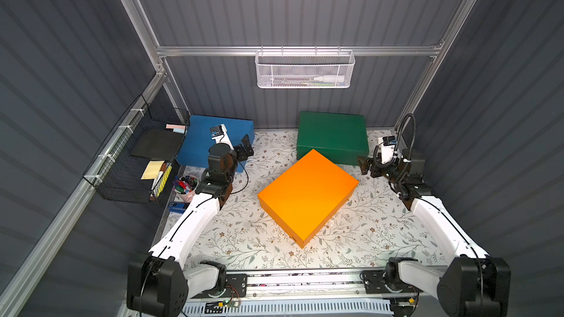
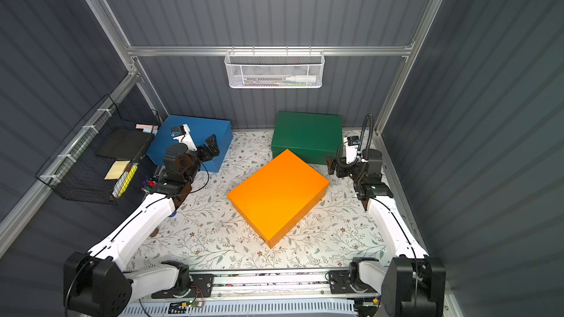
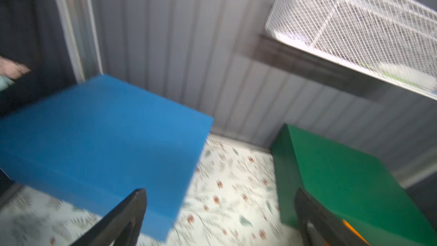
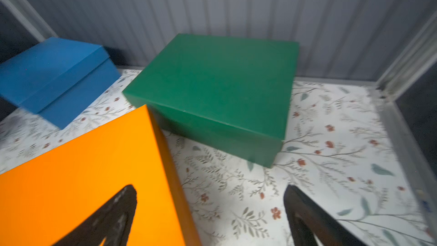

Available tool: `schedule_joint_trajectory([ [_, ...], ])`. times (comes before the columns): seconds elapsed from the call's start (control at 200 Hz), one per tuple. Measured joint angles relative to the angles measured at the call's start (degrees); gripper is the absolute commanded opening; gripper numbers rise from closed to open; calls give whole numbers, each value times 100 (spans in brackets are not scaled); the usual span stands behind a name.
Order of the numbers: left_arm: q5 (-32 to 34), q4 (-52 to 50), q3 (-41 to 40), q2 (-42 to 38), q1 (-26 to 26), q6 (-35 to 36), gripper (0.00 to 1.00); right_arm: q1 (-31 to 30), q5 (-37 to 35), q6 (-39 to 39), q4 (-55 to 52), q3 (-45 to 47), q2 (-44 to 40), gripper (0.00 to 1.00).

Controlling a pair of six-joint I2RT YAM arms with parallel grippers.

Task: Stack the shoeboxes
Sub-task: Adjust the shoebox at the center of the board.

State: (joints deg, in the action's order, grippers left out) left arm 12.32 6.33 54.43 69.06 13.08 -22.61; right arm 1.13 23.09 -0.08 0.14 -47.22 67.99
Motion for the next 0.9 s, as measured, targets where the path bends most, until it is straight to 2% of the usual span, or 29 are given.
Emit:
schedule_joint_trajectory([
  [0.19, -468, -1915, 168, -179, 0, -603, 100, -63, 1110, 162, -752, -671, 1128, 99],
  [0.39, -1338, -3091, 170, -334, -11, -944, 100, -275, 1665, 264, -1386, -1528, 2098, 99],
  [0.635, -2417, -3663, 20, -520, -11, -1327, 100, -553, 1996, 415, -1676, -1998, 2767, 99],
  [0.901, -3018, -3847, -240, -391, 55, -1451, 100, -763, 2105, 461, -1928, -2033, 3005, 99],
])
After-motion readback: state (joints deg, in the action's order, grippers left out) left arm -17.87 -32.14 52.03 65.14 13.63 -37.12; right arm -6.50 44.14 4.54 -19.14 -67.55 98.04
